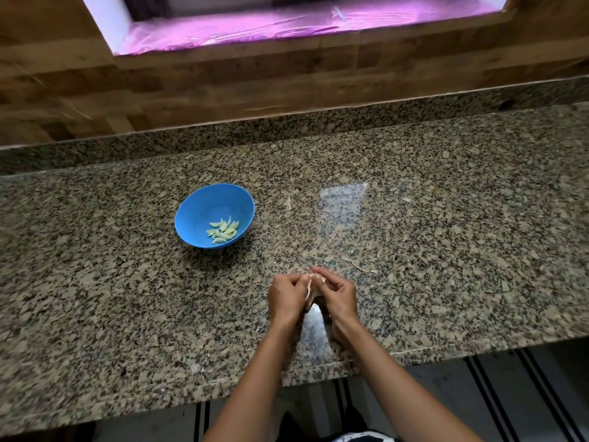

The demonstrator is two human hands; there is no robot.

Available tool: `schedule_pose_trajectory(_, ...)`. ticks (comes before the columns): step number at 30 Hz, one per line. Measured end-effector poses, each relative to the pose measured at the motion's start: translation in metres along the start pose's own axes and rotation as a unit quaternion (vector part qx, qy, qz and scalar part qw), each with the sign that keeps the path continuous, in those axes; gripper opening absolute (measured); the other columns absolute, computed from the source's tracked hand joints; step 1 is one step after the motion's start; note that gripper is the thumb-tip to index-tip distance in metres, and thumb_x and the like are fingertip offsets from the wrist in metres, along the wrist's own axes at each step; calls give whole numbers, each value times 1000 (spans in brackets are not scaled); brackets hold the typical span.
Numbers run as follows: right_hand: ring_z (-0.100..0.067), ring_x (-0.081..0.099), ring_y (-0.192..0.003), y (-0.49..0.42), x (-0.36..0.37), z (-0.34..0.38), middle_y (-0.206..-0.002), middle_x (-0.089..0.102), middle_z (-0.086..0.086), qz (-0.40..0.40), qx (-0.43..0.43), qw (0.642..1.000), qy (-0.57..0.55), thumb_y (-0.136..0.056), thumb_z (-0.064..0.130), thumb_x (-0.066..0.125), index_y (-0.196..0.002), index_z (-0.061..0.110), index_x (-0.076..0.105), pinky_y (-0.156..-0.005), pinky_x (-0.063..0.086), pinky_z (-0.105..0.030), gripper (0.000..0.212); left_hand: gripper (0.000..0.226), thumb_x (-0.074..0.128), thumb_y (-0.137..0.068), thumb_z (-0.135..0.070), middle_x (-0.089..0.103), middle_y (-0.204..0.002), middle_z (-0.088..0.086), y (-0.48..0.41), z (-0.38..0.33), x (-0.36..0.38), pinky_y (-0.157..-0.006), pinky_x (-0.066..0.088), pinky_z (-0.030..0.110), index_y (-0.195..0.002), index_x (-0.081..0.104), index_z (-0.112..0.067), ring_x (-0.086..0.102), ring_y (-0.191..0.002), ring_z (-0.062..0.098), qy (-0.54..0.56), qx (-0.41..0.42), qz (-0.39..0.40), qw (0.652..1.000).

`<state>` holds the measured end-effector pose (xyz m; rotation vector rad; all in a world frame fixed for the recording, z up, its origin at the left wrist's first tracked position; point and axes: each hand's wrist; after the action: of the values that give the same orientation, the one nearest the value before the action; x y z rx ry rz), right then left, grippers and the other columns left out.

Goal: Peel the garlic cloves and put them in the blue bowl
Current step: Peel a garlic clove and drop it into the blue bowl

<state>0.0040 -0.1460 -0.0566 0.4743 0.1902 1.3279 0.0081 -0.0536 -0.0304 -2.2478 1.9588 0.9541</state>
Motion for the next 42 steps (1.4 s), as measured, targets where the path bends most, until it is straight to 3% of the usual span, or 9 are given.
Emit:
schedule_pose_trajectory(4,-24,66,-82,-4,-10,5,-97,70,-13,35,73,994,-76,-85,2,60,-108,5,66,-76,56,-36,24,15,57,-89,2,67,-76,17,-5,-4,-28,-55,56,20,-97,65,12,62,-58,14,363,-185,154,900)
schedule_pose_trajectory(7,-17,62,-75,-7,-23,16,-98,67,-4,-5,-44,992,117,-87,7,60,-118,8,59,-59,49,-16,31,15,64,-83,0,68,-84,19,-15,5,-41,-64,59,26,-94,67,9,63,-71,20,450,-221,163,850)
schedule_pose_trajectory(12,-7,49,-49,-22,-54,35,-81,63,-6,-59,-204,855,472,-91,0,49,-116,8,58,-40,36,-12,28,19,63,-88,-19,69,-88,14,-23,15,-37,-70,54,29,-92,65,-1,62,-71,19,99,-53,94,989)
schedule_pose_trajectory(15,-18,64,-91,-30,-62,32,-115,62,-13,-40,-211,814,540,-91,-7,43,-122,10,56,-83,51,-21,38,6,60,-90,-22,68,-82,-1,-21,9,-34,-63,56,26,-92,61,-16,64,-70,11,-97,59,54,992)
schedule_pose_trajectory(17,-23,33,-136,-32,-65,25,-146,37,-9,-44,-206,772,599,-89,-8,42,-136,18,42,-116,12,-41,54,7,65,-86,-18,67,-83,-3,-18,8,-35,-61,56,24,-91,62,-20,66,-73,11,-119,67,60,989)
schedule_pose_trajectory(19,-21,1,-143,-28,-63,20,-154,12,-6,-77,-238,739,626,-89,4,47,-144,25,26,-109,-18,-42,62,13,69,-82,-13,70,-90,2,-19,12,-37,-65,57,25,-94,66,-15,67,-75,11,-81,39,64,994)
schedule_pose_trajectory(23,-11,0,-143,-5,-34,9,-152,10,3,13,-339,745,575,-94,27,38,-144,23,19,-114,-15,-28,53,15,69,-81,-9,71,-84,4,-28,11,-46,-65,58,25,-95,69,-6,68,-67,9,-64,15,82,994)
schedule_pose_trajectory(28,-13,-20,-139,-6,-15,-14,-148,-24,4,158,-256,682,666,-65,71,-27,-138,28,-20,-111,-22,-38,85,11,66,-82,1,69,-81,19,-37,0,-54,-71,58,35,-89,66,9,67,-70,25,-2,-62,187,980)
schedule_pose_trajectory(42,-12,-26,-138,-9,-17,-29,-150,-29,2,154,-257,673,677,-93,61,1,-144,22,-20,-114,-16,-43,67,6,65,-86,-10,68,-75,6,-44,-5,-33,-58,52,22,-84,62,-6,63,-61,14,-233,-15,143,962)
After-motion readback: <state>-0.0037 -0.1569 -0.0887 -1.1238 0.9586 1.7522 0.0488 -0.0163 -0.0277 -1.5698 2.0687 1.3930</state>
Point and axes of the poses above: each hand's wrist, its own y-axis away from the middle knuckle, its own x-axis out of the palm, z = x × y
